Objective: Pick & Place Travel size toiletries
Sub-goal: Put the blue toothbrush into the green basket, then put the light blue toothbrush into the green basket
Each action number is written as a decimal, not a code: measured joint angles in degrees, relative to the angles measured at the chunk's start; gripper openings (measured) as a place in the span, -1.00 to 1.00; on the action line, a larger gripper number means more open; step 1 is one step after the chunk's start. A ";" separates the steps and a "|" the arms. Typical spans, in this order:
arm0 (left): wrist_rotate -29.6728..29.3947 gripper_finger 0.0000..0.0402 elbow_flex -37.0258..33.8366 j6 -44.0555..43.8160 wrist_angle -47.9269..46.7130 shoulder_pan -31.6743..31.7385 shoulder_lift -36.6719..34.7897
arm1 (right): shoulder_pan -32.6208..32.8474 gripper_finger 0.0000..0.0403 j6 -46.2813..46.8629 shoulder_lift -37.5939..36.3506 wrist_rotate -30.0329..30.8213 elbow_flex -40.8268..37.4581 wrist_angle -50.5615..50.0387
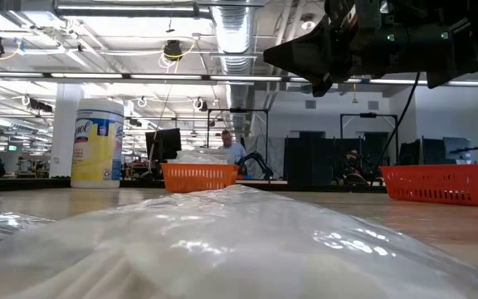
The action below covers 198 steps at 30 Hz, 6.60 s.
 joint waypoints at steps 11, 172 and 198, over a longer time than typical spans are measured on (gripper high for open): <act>2.18 -0.97 -2.12 -1.46 1.28 0.96 0.22 | 0.00 -1.00 0.00 -0.01 0.01 0.00 0.01; 53.77 -0.97 -2.05 54.85 37.88 35.04 0.62 | 0.00 -1.00 0.91 0.00 -0.48 0.01 0.97; 73.55 -1.00 17.97 63.94 23.68 37.46 23.50 | -0.07 -1.00 1.05 -0.01 -0.47 0.02 -0.55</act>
